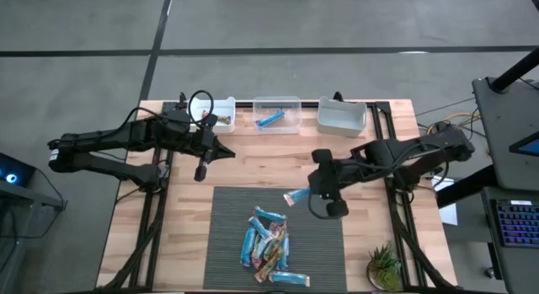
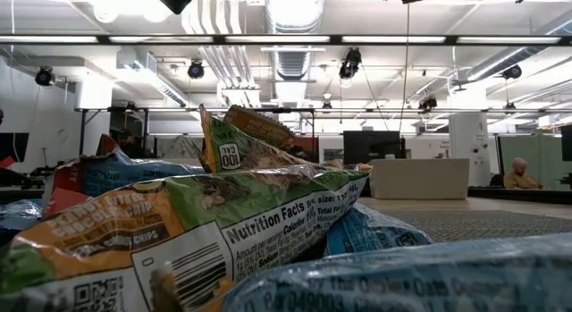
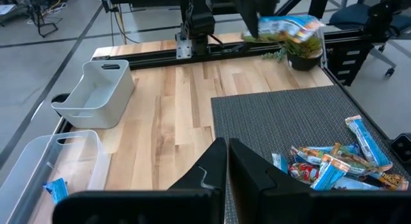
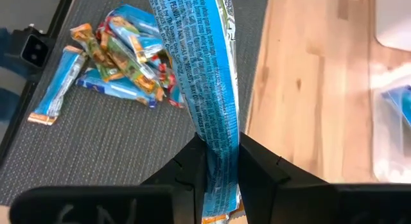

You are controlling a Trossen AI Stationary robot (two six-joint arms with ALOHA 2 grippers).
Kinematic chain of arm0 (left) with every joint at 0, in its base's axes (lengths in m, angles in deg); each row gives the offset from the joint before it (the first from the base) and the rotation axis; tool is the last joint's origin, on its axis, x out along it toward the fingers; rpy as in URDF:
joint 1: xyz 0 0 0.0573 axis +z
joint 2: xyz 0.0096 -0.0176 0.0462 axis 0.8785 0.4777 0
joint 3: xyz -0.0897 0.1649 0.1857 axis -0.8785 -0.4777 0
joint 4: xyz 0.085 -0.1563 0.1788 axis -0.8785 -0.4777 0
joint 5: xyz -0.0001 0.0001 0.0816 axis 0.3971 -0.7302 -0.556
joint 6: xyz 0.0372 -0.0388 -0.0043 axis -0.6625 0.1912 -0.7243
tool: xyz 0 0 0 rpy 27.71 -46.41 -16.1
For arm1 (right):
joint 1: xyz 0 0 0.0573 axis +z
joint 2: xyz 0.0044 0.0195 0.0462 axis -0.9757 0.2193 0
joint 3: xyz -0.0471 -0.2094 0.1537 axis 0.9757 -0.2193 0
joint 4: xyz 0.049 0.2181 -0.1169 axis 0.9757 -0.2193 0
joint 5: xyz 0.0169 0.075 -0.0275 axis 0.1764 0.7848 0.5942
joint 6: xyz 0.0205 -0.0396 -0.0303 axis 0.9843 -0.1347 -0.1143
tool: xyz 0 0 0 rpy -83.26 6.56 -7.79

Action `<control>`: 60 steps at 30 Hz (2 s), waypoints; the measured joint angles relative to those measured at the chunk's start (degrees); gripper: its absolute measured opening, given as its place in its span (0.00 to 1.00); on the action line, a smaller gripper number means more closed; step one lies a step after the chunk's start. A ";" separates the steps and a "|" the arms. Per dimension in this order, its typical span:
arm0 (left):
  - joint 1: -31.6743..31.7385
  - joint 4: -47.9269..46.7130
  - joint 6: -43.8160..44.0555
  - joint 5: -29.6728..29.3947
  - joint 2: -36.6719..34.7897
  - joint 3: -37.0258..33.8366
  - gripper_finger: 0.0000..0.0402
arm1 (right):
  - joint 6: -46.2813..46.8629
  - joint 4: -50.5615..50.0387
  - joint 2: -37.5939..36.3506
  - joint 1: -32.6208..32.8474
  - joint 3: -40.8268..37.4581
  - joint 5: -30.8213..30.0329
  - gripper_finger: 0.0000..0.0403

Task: Pick and place Granola Bars by type
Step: Put the yellow granola bar into the gray bin

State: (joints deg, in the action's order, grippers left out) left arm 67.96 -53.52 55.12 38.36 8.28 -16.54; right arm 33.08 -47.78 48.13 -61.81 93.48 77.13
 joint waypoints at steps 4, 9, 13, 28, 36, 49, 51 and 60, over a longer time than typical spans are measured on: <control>0.00 -0.03 0.00 0.00 0.00 0.00 0.00 | 0.61 -0.31 -2.49 -1.76 0.00 0.00 0.16; 0.00 -0.03 0.00 0.00 0.00 0.00 0.00 | 0.42 -0.26 -6.49 -5.19 0.00 -0.04 0.16; 0.00 -0.03 0.00 0.00 0.00 0.00 0.00 | -0.96 -0.31 -9.71 -9.16 -0.11 -1.64 0.16; 0.00 0.27 0.26 0.00 0.00 -0.02 0.00 | -11.22 -2.69 -15.89 -29.76 -0.15 -1.91 0.16; 0.00 0.45 0.28 0.01 0.00 -0.02 0.00 | -13.78 -3.66 -15.00 -40.25 -0.20 -1.45 0.16; -0.01 0.43 0.26 0.00 0.00 -0.02 0.00 | -12.68 -3.59 -8.69 -53.93 -0.28 2.37 0.16; -0.01 0.43 0.27 0.00 0.00 -0.02 0.00 | -13.72 -3.62 -7.10 -55.58 -0.28 3.74 0.16; -0.02 0.40 0.28 0.00 0.00 -0.02 0.00 | -18.38 -3.70 -0.10 -60.86 -0.66 3.90 0.16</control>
State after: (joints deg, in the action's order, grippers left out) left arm 67.94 -53.12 55.41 38.36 8.28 -16.56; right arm 14.70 -51.48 48.03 -122.68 92.82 81.03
